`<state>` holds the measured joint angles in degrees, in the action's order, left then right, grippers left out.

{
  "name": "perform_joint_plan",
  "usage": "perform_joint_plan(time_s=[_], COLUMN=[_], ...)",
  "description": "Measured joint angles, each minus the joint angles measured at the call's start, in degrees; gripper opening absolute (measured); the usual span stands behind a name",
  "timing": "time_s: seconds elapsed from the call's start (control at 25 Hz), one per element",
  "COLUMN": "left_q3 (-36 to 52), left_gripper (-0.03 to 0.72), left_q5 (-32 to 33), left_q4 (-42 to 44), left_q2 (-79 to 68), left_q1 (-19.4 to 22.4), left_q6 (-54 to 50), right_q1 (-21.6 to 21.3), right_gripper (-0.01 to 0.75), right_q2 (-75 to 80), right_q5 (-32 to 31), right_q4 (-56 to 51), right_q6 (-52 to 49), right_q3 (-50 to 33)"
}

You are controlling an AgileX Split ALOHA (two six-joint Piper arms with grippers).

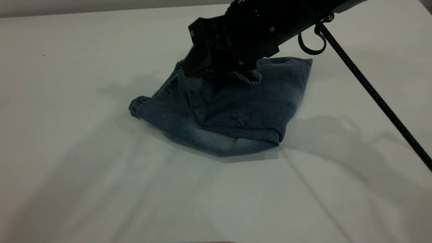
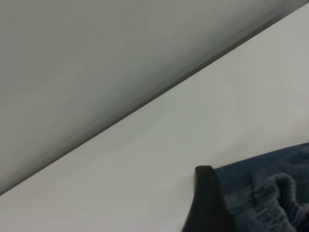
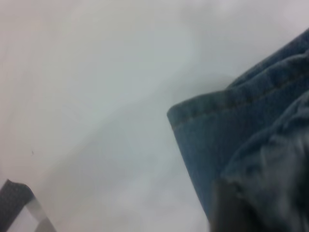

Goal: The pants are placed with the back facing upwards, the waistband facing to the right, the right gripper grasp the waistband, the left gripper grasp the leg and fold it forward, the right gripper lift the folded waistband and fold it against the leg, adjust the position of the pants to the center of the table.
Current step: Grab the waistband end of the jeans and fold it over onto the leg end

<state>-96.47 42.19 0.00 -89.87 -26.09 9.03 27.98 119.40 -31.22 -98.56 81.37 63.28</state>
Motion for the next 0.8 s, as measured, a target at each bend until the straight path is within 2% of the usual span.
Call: perform_joint_plan(time_s=[0.16,0.24,0.36,0.56,0.8], left_q3=[0.0,0.0,0.0,0.0,0.0], left_gripper=[0.461,0.461,0.461,0.461,0.46], left_q5=[0.33,0.59,1.21,2.9,4.82], left_q4=[0.0,0.0,0.0,0.0,0.0], left_q2=[0.0,0.0,0.0,0.0,0.0], left_q1=[0.0,0.0,0.0,0.0,0.0], left_q6=[0.0,0.0,0.0,0.7,0.84], right_q1=[0.57,1.85,4.81,11.49,11.52], right_gripper=[0.557,0.615,0.626,0.583,0.575], right_q2=[0.0,0.0,0.0,0.0,0.0], right_q5=[-3.26,-4.44,-4.82,-2.69,0.64], right_q4=[0.46,1.73,6.83,18.72,26.15], right_q6=[-1.08,-2.16,-5.16,-13.21,-23.95], right_q3=[1.13,1.96,3.87,10.52,13.39])
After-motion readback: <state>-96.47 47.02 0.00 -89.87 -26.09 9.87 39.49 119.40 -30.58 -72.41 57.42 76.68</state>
